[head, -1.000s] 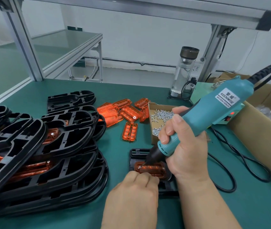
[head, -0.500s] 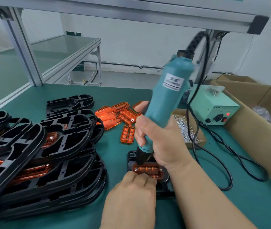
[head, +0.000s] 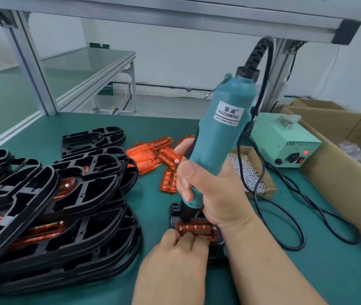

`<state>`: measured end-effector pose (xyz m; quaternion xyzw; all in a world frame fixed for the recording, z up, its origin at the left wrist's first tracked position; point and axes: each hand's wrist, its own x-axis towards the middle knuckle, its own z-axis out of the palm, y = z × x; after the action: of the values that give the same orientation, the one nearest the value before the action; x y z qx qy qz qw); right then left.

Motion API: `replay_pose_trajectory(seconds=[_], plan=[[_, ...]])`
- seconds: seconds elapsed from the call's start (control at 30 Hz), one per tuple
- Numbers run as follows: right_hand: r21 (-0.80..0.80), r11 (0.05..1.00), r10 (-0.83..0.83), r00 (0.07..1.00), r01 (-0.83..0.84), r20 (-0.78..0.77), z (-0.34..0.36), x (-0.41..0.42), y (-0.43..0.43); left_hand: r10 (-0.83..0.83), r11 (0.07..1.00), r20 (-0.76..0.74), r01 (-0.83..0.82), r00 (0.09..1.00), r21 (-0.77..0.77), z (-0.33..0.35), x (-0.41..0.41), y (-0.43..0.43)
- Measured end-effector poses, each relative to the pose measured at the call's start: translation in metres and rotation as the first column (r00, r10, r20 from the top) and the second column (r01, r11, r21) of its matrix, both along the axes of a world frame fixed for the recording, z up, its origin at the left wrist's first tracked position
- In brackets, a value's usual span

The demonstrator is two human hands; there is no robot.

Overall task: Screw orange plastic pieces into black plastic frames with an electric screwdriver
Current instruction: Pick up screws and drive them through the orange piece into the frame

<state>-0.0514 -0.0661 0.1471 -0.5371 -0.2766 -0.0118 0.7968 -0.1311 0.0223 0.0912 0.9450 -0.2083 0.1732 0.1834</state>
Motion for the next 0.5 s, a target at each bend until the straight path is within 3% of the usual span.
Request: replay_pose_trajectory(seconds=[0.2, 0.37, 0.5], plan=[[-0.094, 0.988, 0.128, 0.989, -0.121, 0.07, 0.0032, -0.002, 0.0043, 0.026, 0.999, 0.04, -0.027, 0.999, 0.026, -0.0029, 0.0015, 0.0025], [-0.085, 0.996, 0.044, 0.998, -0.04, 0.044, 0.0029, -0.0025, 0.0034, 0.034, 0.997, 0.081, -0.039, 0.996, 0.059, -0.002, 0.0017, 0.0023], [-0.052, 0.999, 0.003, 1.0, -0.003, 0.014, 0.0002, -0.0025, -0.0012, 0.008, 0.998, 0.017, -0.009, 1.0, 0.062, -0.0013, 0.0006, 0.0011]])
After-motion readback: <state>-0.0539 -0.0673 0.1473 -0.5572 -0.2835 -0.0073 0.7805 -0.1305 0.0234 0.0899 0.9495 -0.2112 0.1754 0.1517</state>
